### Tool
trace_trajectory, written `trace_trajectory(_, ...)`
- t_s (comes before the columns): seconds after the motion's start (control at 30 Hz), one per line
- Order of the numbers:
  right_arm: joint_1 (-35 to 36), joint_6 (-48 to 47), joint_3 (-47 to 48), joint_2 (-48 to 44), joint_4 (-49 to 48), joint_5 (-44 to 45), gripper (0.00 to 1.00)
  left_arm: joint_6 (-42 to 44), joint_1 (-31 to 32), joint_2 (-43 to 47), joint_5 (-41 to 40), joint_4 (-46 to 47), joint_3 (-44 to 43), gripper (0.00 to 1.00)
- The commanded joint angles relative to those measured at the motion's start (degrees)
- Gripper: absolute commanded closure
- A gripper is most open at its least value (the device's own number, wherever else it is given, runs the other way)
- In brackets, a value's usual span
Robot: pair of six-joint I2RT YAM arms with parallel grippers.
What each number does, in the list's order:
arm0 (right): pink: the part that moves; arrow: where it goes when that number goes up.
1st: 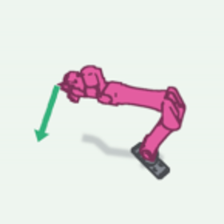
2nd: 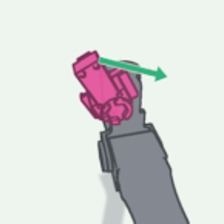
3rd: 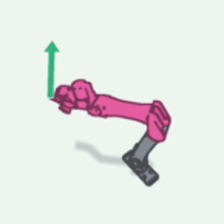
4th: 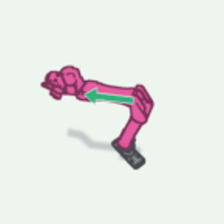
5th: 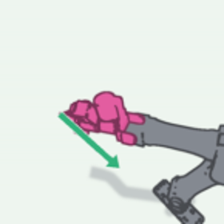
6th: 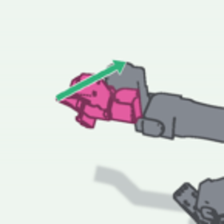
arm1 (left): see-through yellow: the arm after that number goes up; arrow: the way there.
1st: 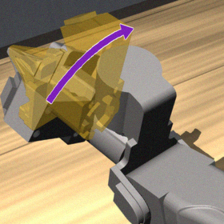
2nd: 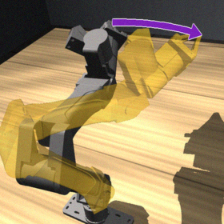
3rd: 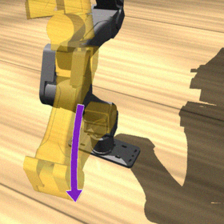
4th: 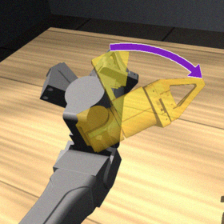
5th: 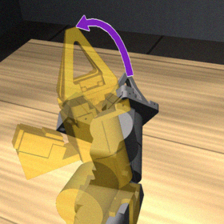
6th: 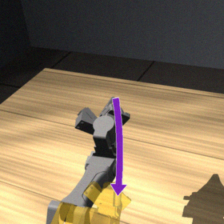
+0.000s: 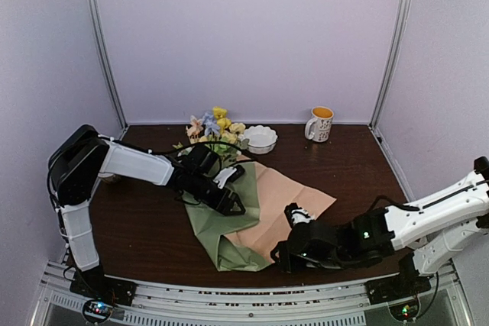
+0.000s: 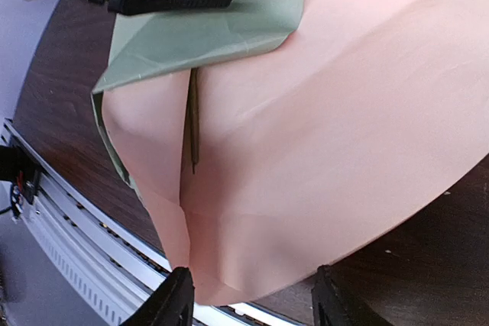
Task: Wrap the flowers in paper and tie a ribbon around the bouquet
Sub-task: Fold the two-thirds-folded wrapping paper at the center of the board.
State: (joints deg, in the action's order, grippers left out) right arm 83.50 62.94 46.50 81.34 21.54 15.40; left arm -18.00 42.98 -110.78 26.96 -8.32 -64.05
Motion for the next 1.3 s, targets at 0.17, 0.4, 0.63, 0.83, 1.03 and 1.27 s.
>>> trace_trajectory(0.17,-8.23,-9.85,4.01,-9.97,5.72,-5.85,0.28,-0.72,-0.09,2.68,-3.12,2.53,2.64,0.32)
trace_trajectory(0.4,-11.63,-25.12,13.37,-1.14,1.80,-22.13,0.18,-0.57,-0.07,5.48,-4.32,3.43,3.87,0.31)
trace_trajectory(0.63,-10.65,-32.02,20.55,13.67,4.62,-27.49,0.14,0.76,-0.16,6.02,-5.54,1.16,2.49,0.31)
trace_trajectory(0.83,-10.29,-30.17,18.67,16.44,1.28,-26.71,0.45,1.58,-0.18,7.32,-7.42,-0.03,2.86,0.30)
trace_trajectory(1.03,-10.74,-24.20,14.29,14.36,-0.78,-19.68,0.81,2.14,-0.13,11.82,-7.52,1.43,5.01,0.30)
trace_trajectory(1.27,-12.01,-17.16,12.20,15.23,-0.12,-15.78,1.00,3.06,0.00,15.92,-6.38,6.54,9.06,0.28)
